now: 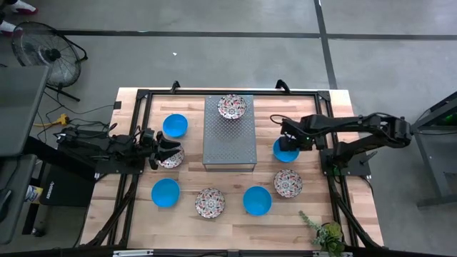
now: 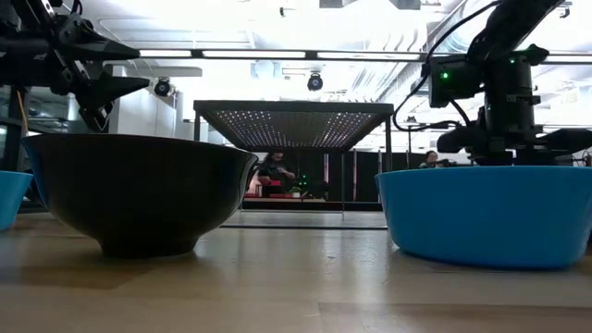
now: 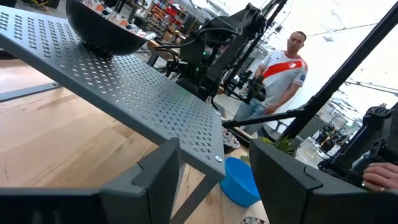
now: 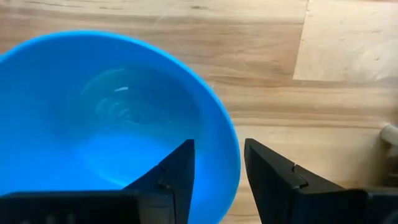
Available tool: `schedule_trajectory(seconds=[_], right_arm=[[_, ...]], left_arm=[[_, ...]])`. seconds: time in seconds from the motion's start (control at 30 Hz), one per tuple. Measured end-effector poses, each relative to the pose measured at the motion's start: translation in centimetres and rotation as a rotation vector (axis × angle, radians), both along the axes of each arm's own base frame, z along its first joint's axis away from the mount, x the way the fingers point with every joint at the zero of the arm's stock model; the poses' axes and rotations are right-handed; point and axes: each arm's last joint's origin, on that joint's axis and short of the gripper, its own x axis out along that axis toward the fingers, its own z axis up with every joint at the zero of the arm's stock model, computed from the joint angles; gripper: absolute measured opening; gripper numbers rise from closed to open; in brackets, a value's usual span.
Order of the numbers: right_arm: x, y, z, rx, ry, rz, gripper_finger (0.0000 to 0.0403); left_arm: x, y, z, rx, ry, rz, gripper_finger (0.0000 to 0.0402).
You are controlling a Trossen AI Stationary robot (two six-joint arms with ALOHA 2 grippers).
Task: Pick & Place Mini bowls
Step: Put the blue bowl on the shelf
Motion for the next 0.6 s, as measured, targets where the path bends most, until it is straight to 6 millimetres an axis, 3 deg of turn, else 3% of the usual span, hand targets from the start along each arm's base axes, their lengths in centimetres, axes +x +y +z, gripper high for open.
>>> schedule_trajectory(seconds=[0.27,0.6], right_arm=[[-0.06,-0.09,0.0,0.002,0.001,0.026,0.0104],[-0.05,-0.04,0.0,0.019,-0.006,0.048,0.0021]], left_arm=[[0.0,0.0,0.0,0.0,0.0,0.0,0.019],[0.0,0.0,0.0,0.0,0.0,0.0,0.019]])
